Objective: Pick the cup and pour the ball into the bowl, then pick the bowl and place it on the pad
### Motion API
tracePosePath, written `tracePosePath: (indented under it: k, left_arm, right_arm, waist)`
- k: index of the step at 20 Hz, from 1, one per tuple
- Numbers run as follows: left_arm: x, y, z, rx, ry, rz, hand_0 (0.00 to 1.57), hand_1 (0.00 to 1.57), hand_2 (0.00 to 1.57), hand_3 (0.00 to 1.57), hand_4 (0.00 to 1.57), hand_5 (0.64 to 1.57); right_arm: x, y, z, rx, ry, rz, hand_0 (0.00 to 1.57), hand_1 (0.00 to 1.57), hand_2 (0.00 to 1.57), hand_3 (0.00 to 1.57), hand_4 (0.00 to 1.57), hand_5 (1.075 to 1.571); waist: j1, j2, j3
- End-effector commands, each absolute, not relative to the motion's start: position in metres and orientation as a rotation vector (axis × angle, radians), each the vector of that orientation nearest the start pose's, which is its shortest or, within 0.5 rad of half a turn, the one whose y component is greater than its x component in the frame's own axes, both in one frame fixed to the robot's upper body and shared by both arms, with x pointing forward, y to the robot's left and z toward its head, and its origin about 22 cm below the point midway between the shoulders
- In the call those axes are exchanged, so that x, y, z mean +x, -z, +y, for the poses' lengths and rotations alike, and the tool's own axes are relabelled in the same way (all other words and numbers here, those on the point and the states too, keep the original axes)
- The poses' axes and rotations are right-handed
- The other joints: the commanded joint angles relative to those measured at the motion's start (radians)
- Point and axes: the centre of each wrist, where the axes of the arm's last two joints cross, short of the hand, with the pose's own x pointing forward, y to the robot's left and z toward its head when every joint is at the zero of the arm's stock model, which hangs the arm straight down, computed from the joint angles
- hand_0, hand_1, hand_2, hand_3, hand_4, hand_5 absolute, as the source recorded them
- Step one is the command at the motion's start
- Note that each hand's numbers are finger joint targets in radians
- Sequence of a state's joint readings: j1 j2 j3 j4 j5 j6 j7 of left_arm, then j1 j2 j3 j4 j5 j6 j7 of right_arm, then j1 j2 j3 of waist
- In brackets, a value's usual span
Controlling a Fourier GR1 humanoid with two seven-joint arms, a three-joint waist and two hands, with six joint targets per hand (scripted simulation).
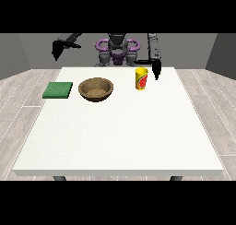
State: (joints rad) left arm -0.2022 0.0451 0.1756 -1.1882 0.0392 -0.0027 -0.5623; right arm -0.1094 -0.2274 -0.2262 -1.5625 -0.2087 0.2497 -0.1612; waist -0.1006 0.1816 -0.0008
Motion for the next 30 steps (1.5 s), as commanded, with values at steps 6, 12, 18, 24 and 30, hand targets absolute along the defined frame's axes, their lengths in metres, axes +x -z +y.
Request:
tracePosePath:
  k: [6,12,18,24,30]
  left_arm:
    - [0.301,0.084,0.249,0.116,-0.063,-1.91,0.0,0.0,0.0,0.0,0.0,1.519]
    - [0.32,0.08,0.267,0.132,-0.081,-1.958,0.0,0.0,0.0,0.0,0.0,1.521]
    - [0.321,0.097,0.239,0.146,-0.08,-1.982,0.0,0.0,0.0,0.0,0.0,1.559]
    - [0.296,0.118,0.218,0.49,0.119,-1.965,1.32,1.32,1.57,1.57,1.45,1.245]
    - [0.288,0.117,0.233,0.465,0.231,-1.852,1.32,1.32,1.57,1.57,1.5,1.256]
  right_arm:
    - [0.267,-0.028,-0.342,0.065,-0.074,-1.857,0.0,0.0,0.0,0.0,0.0,1.571]
    - [0.28,-0.029,-0.344,0.066,-0.075,-1.899,0.0,0.0,0.0,0.0,0.0,1.571]
    - [0.284,-0.034,-0.346,0.074,-0.102,-1.94,0.0,0.0,0.0,0.0,0.0,1.571]
    - [0.283,-0.054,-0.353,0.07,-0.145,-1.917,0.0,0.0,0.0,0.0,0.0,1.57]
    - [0.264,-0.021,-0.375,0.023,-0.083,-1.78,0.0,0.0,0.0,0.0,0.0,1.57]
  waist:
    - [-0.002,0.006,0.0005]
    - [0.002,0.061,0.0004]
    - [-0.033,0.114,0.0002]
    - [-0.102,0.087,0.0003]
    - [-0.037,-0.064,0.0013]
